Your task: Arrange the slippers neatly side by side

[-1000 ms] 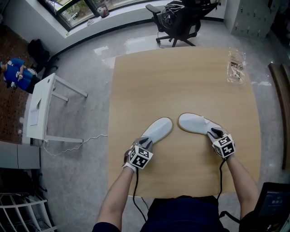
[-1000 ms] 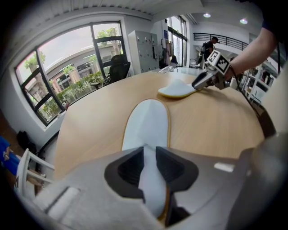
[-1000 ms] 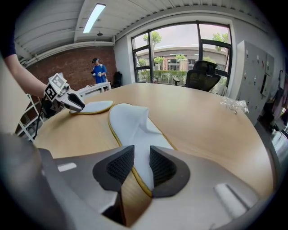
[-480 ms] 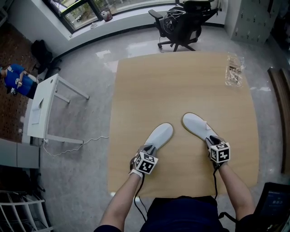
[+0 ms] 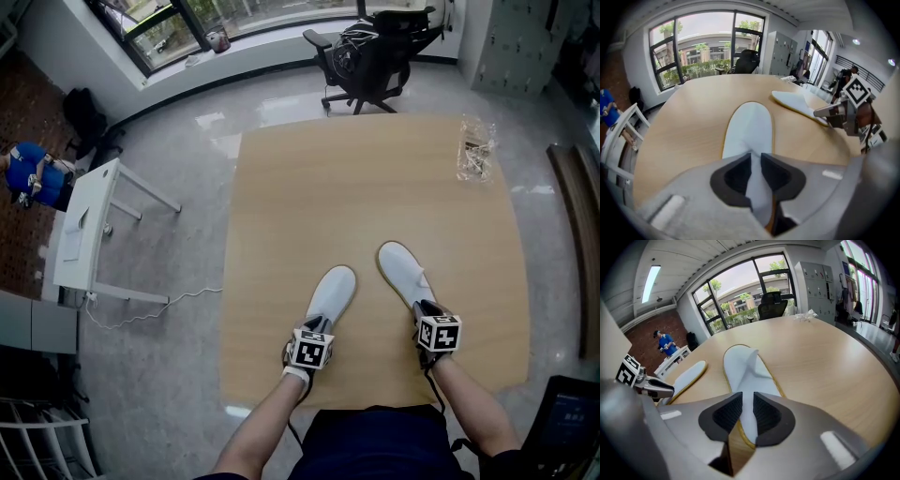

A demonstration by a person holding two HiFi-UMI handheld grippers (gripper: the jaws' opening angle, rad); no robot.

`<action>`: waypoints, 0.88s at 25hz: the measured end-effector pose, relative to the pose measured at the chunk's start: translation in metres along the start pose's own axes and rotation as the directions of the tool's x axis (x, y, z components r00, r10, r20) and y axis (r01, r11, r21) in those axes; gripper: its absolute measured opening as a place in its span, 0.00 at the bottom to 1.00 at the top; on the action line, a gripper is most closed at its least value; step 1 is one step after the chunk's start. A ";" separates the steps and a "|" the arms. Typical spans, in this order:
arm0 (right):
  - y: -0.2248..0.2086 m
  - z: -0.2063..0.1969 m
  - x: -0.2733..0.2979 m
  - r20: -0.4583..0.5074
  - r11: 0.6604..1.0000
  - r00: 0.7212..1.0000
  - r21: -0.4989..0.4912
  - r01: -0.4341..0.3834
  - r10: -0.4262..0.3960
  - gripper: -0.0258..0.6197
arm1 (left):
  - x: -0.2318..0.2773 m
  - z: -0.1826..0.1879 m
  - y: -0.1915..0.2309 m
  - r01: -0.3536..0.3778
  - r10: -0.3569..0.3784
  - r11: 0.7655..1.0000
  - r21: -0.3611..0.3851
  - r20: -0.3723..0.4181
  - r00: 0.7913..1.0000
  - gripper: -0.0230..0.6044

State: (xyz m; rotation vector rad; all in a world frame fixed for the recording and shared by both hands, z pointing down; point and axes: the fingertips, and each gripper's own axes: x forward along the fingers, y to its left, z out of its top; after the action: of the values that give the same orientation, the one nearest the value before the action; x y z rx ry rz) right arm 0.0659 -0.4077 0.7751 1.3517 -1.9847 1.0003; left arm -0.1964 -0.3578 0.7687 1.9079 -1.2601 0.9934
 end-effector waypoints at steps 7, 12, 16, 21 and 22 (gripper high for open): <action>0.025 -0.019 -0.007 -0.048 0.998 0.999 0.062 0.020 -0.017 0.15 | -0.010 -0.003 -0.032 -0.001 -0.001 0.991 -0.134 -0.015 1.000 0.16; 0.046 -0.038 -0.013 -0.089 0.995 0.995 0.094 -0.026 0.034 0.15 | -0.012 -0.009 -0.065 0.041 -0.049 0.962 -0.270 -0.022 0.999 0.17; 0.064 -0.049 -0.018 -0.112 0.989 0.991 0.134 -0.056 0.071 0.11 | -0.012 -0.008 -0.081 0.083 -0.091 0.926 -0.369 -0.005 0.996 0.17; 0.079 -0.060 -0.018 -0.137 0.988 0.985 0.128 -0.087 0.104 0.11 | -0.005 -0.008 -0.092 0.148 -0.153 0.874 -0.464 0.027 0.988 0.17; 0.080 -0.061 -0.019 -0.139 0.989 0.985 0.120 -0.090 0.106 0.11 | -0.006 -0.009 -0.095 0.164 -0.170 0.868 -0.469 0.030 0.985 0.18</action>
State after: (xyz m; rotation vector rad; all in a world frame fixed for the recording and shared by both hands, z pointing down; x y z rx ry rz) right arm -0.0005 -0.3299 0.7739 1.2113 -1.9260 1.2378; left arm -0.1110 -0.3156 0.7589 1.5904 -1.1746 0.5413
